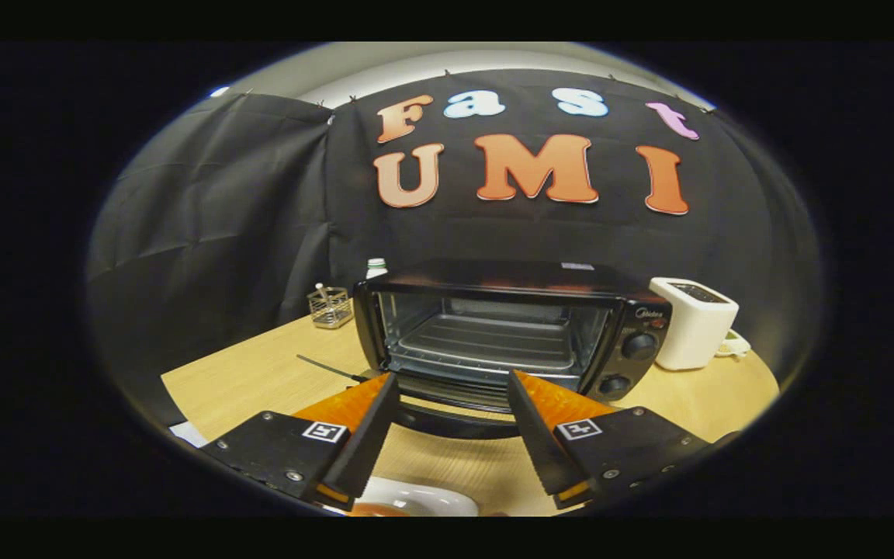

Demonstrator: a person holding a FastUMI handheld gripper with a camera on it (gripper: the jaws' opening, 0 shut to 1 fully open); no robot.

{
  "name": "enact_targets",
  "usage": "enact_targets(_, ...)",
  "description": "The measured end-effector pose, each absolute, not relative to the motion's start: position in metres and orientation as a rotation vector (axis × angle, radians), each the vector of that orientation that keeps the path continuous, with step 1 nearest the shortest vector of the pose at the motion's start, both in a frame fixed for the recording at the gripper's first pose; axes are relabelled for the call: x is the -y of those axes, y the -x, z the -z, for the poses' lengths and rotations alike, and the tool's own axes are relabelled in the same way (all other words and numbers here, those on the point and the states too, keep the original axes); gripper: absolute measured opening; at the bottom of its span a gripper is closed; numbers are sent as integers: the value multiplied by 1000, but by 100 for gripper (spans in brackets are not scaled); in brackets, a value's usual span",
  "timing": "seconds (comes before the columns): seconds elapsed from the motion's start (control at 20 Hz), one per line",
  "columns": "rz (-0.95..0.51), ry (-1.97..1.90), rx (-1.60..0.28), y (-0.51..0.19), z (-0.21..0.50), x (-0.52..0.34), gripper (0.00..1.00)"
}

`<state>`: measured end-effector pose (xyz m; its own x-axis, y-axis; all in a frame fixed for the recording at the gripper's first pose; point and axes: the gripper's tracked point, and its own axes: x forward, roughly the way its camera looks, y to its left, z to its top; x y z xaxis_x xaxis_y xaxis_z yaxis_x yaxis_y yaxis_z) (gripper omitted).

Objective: Open the toaster oven, put the food inside, and close the toaster oven door.

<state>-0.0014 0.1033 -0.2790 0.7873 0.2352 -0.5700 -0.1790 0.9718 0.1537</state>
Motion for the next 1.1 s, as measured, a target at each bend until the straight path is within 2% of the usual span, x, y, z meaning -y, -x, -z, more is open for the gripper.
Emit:
enact_targets(0.25, -229, -231, -758, 26, 312, -106, 83)
enact_targets(0.7, -232, -212, -883, 49, 364, -103, 81)
enact_targets(0.95, -218, -222, -855, 57, 352, -96, 81)
enact_targets(1.1, -265, -217, -830, 81, 332, -99, 83)
